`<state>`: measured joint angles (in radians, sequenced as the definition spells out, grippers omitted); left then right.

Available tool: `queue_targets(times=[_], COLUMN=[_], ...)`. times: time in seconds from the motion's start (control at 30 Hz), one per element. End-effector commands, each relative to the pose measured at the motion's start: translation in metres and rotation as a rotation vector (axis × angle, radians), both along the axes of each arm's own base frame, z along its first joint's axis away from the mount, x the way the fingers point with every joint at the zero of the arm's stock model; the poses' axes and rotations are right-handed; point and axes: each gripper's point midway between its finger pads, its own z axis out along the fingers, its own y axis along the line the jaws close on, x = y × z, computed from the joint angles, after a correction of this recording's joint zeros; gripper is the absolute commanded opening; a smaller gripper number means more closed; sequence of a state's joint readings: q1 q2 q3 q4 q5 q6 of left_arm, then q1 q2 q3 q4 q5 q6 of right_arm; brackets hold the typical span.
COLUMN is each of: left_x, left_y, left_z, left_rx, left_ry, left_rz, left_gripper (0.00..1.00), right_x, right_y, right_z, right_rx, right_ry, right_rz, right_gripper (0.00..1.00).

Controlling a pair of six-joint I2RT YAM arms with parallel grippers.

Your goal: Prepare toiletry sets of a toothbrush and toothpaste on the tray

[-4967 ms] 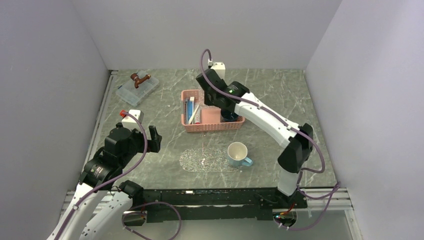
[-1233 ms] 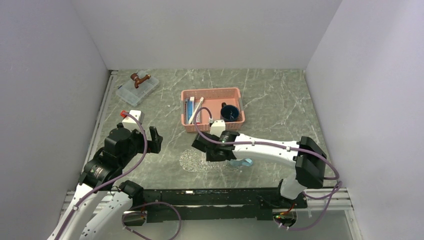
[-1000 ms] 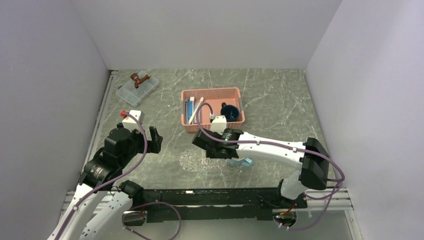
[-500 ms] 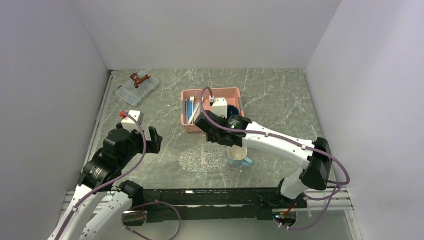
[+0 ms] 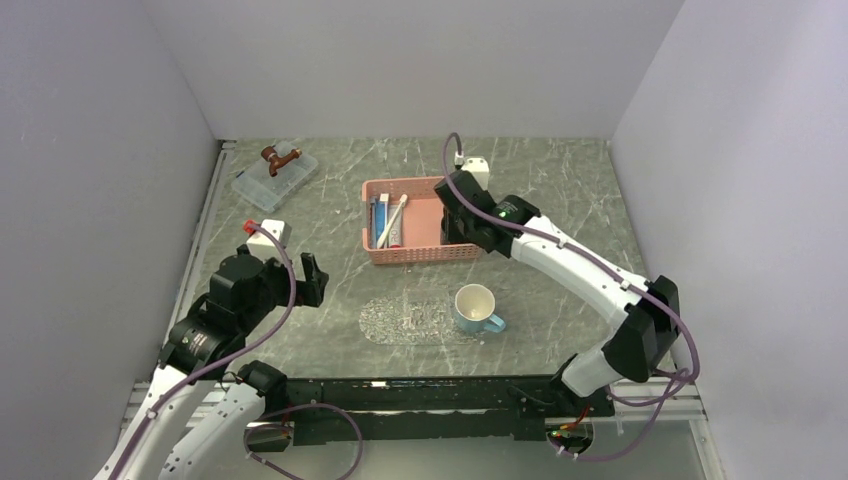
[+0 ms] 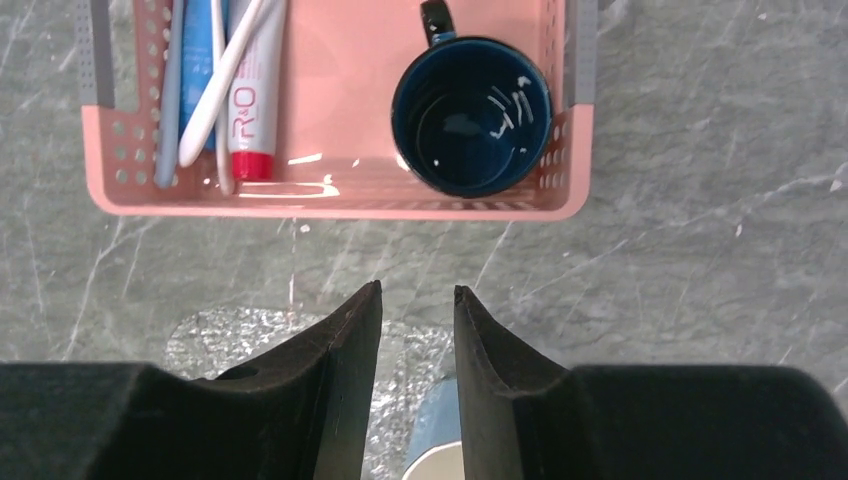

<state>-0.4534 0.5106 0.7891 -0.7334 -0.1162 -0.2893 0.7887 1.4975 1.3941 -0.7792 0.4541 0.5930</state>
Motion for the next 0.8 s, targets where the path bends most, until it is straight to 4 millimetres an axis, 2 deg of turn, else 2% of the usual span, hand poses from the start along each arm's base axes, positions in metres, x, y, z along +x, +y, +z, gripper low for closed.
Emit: queue_targets(times=[0.0,0.23,0.37,0.53,0.77], left_x=[0.007,0.008,0.009,0.009,0.009], left_y=[-0.004,-0.002,-0.001,-0.002,-0.002], left_z=[0.005,0.001,-0.001,-0.001,-0.002], left_rx=[-0.002,0.01,0.018,0.015,0.022], left_ry=[-0.017,-0.007,0.002,0.001,0.006], left_rz=[-0.01,0.006,0.011,0.004,0.006], left_gripper=[0.99,0.99,0.99,0.99,0.99], right_x=[0.024,0.062,0.073,0.088,0.096], right_y=[0.004,0.013,0.023,0.022,0.022], right_z=[0.016,-0.006,-0.02,-0.033,-0.052], right_rx=[0.024,0.016,0.011,-0.017,-0.055], right_ry=[-0.041,0.024,0.055,0.074,0.116], right_rz=[0.067,0.1,0.119,0.099,0.095], right_gripper=[0.35,0.35,0.35,0.35,0.35])
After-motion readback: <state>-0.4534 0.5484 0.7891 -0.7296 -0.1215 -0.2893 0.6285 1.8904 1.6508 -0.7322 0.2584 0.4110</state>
